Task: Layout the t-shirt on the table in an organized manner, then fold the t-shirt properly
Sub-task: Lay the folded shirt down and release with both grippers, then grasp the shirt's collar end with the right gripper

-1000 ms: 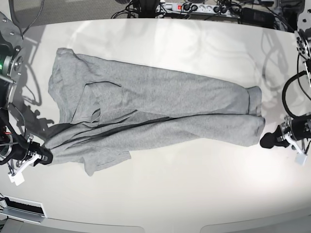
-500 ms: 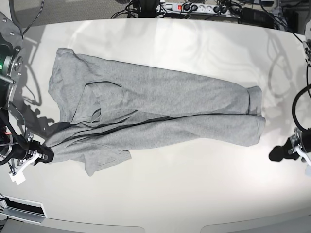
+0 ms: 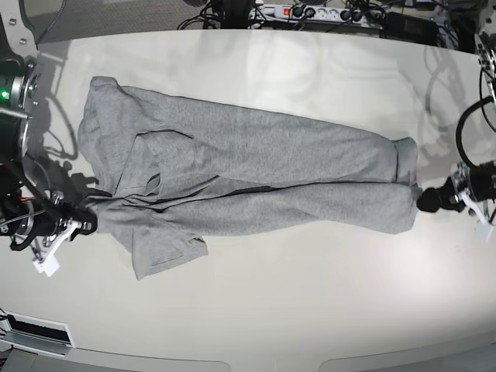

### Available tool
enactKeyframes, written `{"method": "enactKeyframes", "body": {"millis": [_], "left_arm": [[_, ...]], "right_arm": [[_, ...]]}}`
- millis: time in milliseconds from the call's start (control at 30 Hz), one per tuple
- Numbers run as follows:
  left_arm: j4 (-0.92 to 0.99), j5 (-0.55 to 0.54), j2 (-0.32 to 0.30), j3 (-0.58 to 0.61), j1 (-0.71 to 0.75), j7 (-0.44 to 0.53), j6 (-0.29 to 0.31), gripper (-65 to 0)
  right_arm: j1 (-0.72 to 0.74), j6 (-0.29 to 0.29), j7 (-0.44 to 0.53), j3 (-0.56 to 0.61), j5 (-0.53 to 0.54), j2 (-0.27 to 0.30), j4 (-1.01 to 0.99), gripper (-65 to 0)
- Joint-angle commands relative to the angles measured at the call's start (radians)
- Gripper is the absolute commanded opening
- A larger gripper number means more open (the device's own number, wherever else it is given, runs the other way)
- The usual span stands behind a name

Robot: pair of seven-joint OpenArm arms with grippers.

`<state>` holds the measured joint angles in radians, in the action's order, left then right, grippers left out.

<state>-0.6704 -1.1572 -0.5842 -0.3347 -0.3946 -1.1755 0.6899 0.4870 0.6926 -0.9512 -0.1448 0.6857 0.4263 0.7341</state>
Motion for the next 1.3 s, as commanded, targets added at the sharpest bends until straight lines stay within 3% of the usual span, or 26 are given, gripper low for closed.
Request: {"method": "enactKeyframes", "body": {"millis": [0,100,200,267,467,667,700,800,833,867,1033,1133,1267], "left_arm": [[-0.015,-0.031,-0.018,-0.006,-0.027,0.015,0.008,-65.0],[-0.015,-0.031,-0.011,-0.006,-0.011,0.023,0.008,-62.5],[-0.015,-0.031,-0.009,-0.006,0.013,0.023,0.008,-48.2],[-0.015,-0.031,-0.007,-0.006,0.021,0.024,0.008,-42.5],[-0.015,-0.031,0.000,-0.006,0.021,0.052,0.008,-41.5],[-0.015,-0.031,0.000,-0.006,0.021,0.052,0.008,-41.5],[-0.015,-0.031,0.000,-0.006,0.021,0.052,0.008,-41.4],[-0.015,-0.031,0.000,-0.006,0.021,0.052,0.008,-41.4],[-0.015,-0.031,0.000,-0.006,0.021,0.052,0.008,-41.4],[-0.015,-0.031,0.000,-0.006,0.021,0.052,0.008,-41.4],[-0.015,-0.031,0.000,-0.006,0.021,0.051,0.008,-41.4],[-0.015,-0.034,0.000,-0.006,0.020,0.051,0.008,-41.4],[-0.015,-0.068,0.000,-0.006,0.020,0.046,0.008,-41.4]], "right_arm": [[0.031,0.006,0.038,0.016,0.020,0.017,0.019,-65.0],[0.032,0.006,0.059,0.064,0.020,0.017,0.019,-65.0],[0.031,0.006,0.057,0.074,0.010,0.017,0.019,-65.0],[0.032,0.006,0.058,0.074,-0.014,0.018,0.019,-65.0],[0.037,0.006,0.061,0.074,-0.111,0.031,0.019,-65.0],[0.038,0.006,0.099,0.074,-0.118,0.034,0.019,-65.0],[0.040,0.006,0.099,0.074,-0.117,0.034,0.019,-63.2],[0.055,0.006,0.097,0.074,-0.113,0.044,0.026,-33.6],[0.063,0.006,0.095,0.074,-0.104,0.052,0.034,-26.3],[0.074,0.006,0.093,0.074,-0.078,0.060,0.045,-22.9],[0.122,0.006,0.088,0.072,0.054,0.058,0.076,-23.0],[0.132,0.003,0.092,0.072,-0.015,-0.002,0.076,-23.0],[0.125,-0.097,0.206,0.072,-0.219,-0.099,0.075,-23.0]]}}
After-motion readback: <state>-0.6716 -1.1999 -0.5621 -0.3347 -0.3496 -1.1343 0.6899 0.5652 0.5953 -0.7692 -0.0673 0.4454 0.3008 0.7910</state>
